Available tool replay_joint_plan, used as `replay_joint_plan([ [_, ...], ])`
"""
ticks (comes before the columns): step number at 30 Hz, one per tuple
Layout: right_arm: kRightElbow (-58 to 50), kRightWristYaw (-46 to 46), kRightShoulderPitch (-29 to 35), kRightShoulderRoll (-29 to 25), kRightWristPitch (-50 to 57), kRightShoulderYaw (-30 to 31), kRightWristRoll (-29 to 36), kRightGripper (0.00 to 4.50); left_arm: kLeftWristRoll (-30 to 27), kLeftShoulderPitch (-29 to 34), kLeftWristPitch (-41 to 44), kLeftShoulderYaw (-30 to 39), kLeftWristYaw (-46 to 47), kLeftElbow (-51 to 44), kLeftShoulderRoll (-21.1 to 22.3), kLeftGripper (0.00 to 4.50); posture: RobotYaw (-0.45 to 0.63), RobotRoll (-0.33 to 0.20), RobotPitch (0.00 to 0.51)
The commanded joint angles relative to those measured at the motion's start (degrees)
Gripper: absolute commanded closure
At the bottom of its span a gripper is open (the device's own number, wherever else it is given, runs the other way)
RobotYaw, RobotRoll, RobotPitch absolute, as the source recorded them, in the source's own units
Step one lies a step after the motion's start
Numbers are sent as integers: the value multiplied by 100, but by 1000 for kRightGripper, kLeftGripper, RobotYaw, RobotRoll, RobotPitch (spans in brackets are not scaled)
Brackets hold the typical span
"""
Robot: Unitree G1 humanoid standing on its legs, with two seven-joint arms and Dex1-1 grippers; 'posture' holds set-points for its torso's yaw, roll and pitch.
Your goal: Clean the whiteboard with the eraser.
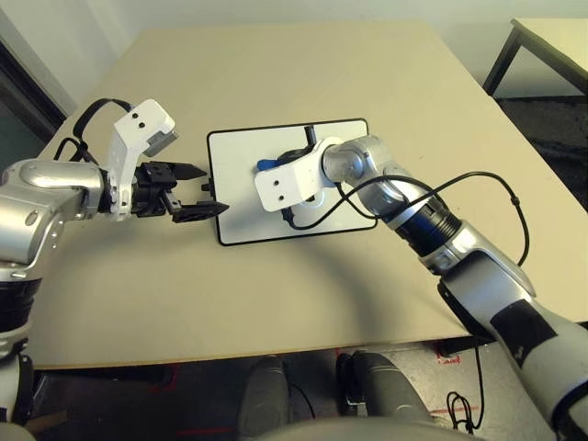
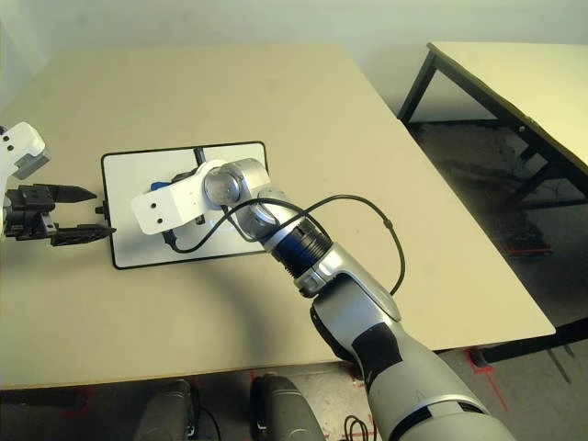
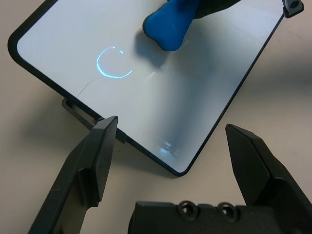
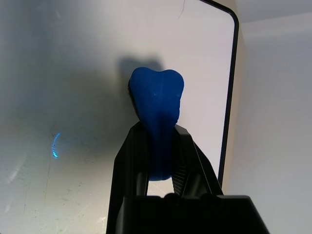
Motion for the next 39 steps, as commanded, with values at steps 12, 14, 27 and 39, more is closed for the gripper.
replay_joint_plan([
  [12, -115, 337, 484, 4, -107, 274, -90, 3901, 47, -7, -114, -104, -5, 168, -97, 0, 100, 0, 105],
  [14, 9, 237, 437, 38, -142, 258, -109, 3901, 66, -33, -131, -118, -10, 182, -118, 0, 101, 0, 105],
  [27, 147, 187, 391, -37, -296, 317, -108, 3901, 68, 53, -111, -80, 19, 88, -137, 0, 109, 0, 101],
  [39, 729, -133, -205, 65, 80, -431, 269, 3901, 153, -289, -340, 1, 249, 373, -353, 0, 104, 0, 83],
])
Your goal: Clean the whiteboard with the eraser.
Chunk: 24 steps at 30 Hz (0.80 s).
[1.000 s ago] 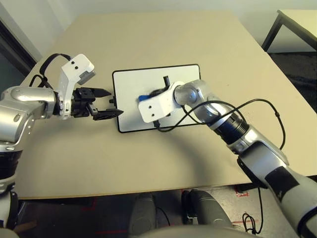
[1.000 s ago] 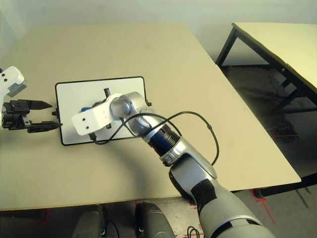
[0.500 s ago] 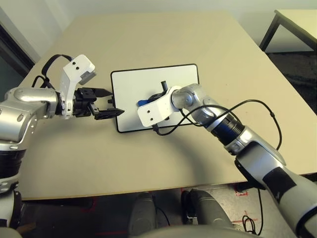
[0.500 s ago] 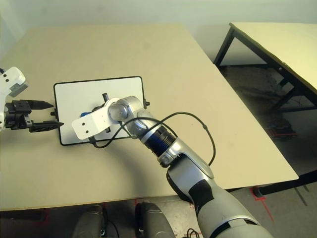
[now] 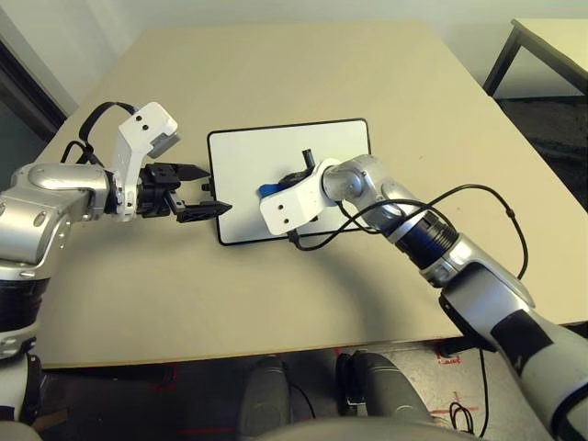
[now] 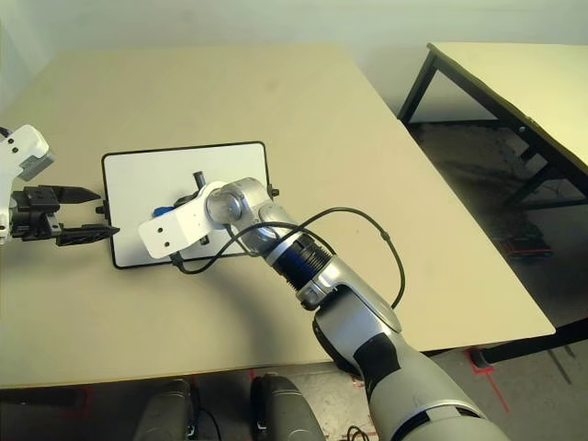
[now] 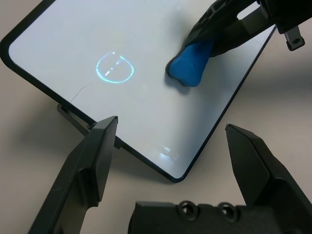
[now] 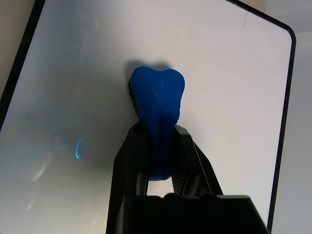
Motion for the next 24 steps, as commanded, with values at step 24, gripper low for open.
replay_joint_plan([
  [24, 1334, -2525, 141, -1807, 3034, -3695, 1927, 3901, 752, -373, -3997, 1798, 3298, 2816, -2452, 0, 48, 0, 68],
])
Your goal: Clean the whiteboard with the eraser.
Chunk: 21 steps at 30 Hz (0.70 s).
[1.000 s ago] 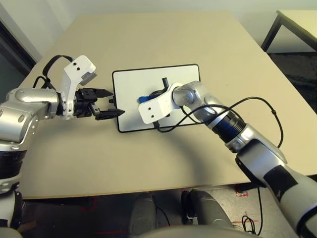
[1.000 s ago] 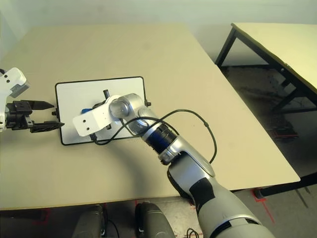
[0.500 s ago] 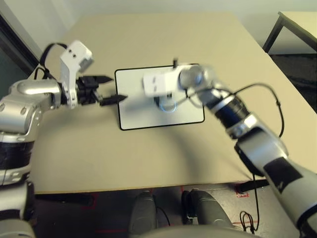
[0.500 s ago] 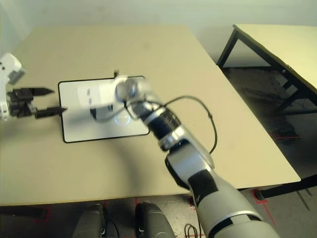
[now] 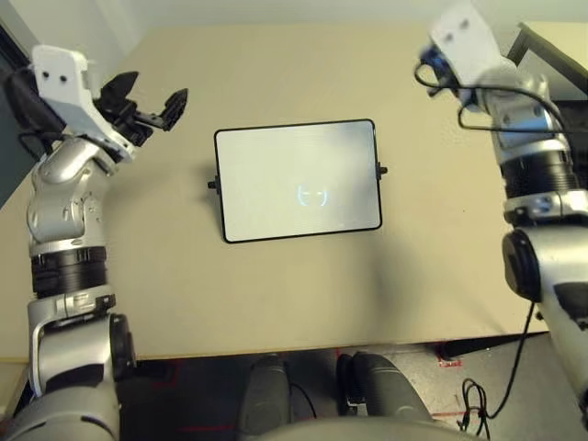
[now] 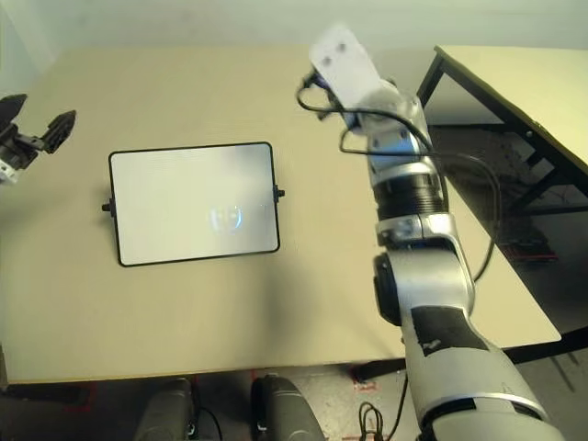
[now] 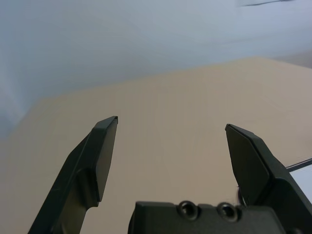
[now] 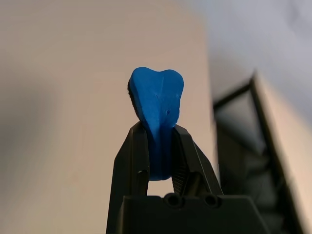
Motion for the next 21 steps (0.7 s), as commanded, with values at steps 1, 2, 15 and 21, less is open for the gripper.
replay_joint_plan([
  [1, 182, -102, 235, 75, 250, -93, 236, 3901, 160, 220, -362, 20, 94, 360, -72, 0, 46, 0, 70],
  [2, 279, -112, 314, 108, 290, -65, 265, 3901, 146, 276, -432, 62, 147, 528, -117, 0, 47, 0, 72],
  [15, 762, -374, 633, 504, 537, 2, 566, 3901, 109, 562, -896, 86, 244, 1473, -291, 0, 66, 0, 90],
  [21, -511, -354, 457, 115, 66, 243, 370, 3901, -121, 442, -435, 45, -86, 791, 29, 0, 57, 0, 97],
])
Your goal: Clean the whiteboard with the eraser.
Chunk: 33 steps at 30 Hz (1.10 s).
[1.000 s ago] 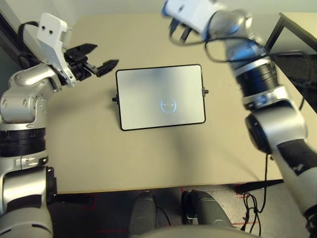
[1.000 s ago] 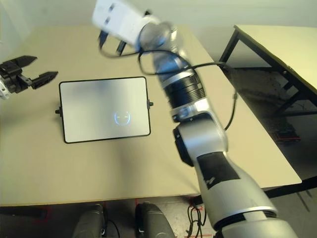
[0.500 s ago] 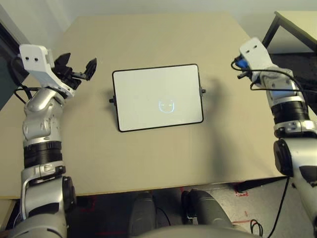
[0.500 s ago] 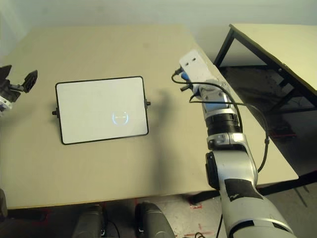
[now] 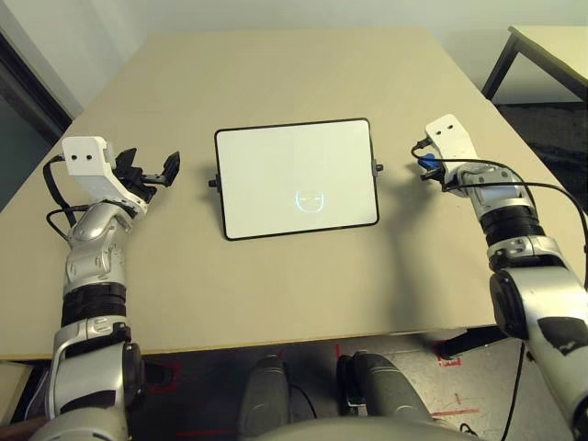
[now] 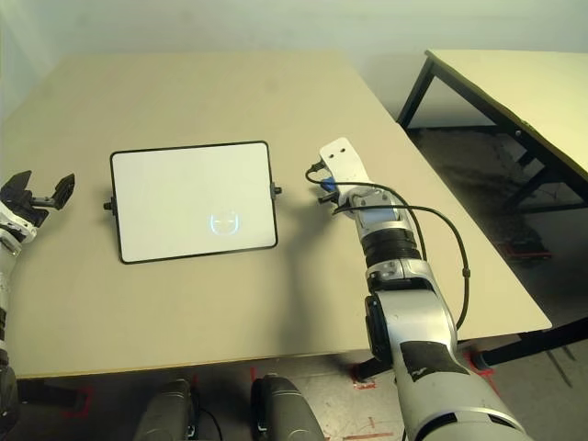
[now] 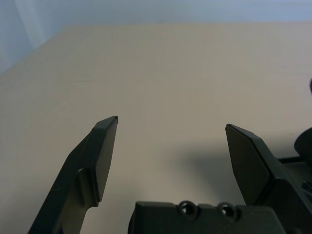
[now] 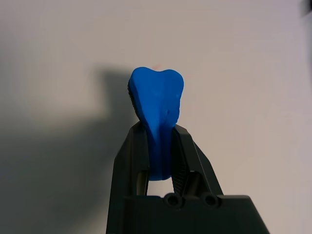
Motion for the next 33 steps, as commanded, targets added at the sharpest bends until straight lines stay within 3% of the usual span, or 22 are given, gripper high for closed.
replay_joint_plan([
  [1, -988, 279, -180, -217, -131, 265, -78, 3901, -146, -136, 361, -37, -327, -579, 287, 0, 57, 0, 97],
  [7, -2531, 991, 96, -177, 351, 968, -101, 3901, -388, -491, 1211, -306, -1016, -1226, 750, 0, 56, 0, 95],
  [9, -2395, 931, 261, -105, 467, 1022, -114, 3901, -325, -559, 1270, -400, -1114, -1282, 804, 0, 60, 0, 94],
  [15, -965, 165, 375, 53, 240, 451, 91, 3901, -234, -497, 831, -35, -504, -990, 438, 0, 74, 0, 85],
  [21, -161, -93, 468, 342, 365, 103, 388, 3901, -62, -146, -7, 248, 113, 25, -20, 0, 67, 0, 86],
  [28, 514, -315, 470, 537, 254, -112, 553, 3901, -51, -106, -354, 233, 265, 936, -347, 0, 40, 0, 94],
  [33, 671, -414, 344, 575, -18, -380, 752, 2267, 18, -404, -423, 62, 190, 1141, -440, 0, 18, 0, 100],
])
